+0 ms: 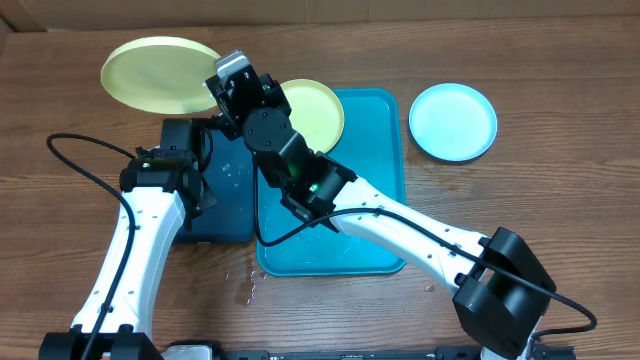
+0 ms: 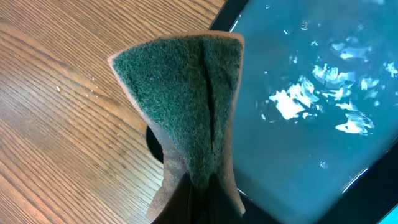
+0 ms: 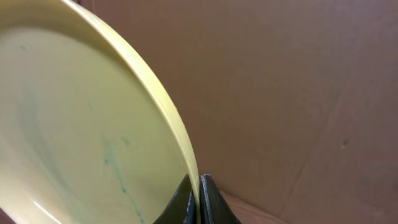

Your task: Clean dirty plates on tray and stack at the side

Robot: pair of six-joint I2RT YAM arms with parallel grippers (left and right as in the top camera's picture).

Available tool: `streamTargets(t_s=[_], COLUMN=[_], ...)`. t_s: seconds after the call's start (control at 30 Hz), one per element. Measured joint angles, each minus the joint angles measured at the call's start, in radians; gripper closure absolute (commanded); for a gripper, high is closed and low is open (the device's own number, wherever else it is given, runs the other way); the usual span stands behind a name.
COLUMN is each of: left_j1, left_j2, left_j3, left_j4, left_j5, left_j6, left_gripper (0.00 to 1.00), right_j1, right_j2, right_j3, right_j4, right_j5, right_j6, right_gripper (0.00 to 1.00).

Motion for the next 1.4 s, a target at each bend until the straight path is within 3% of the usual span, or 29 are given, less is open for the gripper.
streamTargets(t_s=[0.67, 1.4], left_j1=[0.0, 0.0], left_j2=[0.0, 0.0], left_j3=[0.0, 0.0], left_j4=[0.011, 0.018], left_j5=[0.019, 0.023], left_j6=[0.0, 0.001], left_gripper=[0.96, 0.96], right_j1=[0.005, -0.003], right_j2=[0.0, 0.0], right_j3=[0.0, 0.0], right_j4=[-0.136, -0.214], right_j5=[0.093, -0.008], right_j6=[0.271, 0.369], right_gripper=[0.96, 0.96])
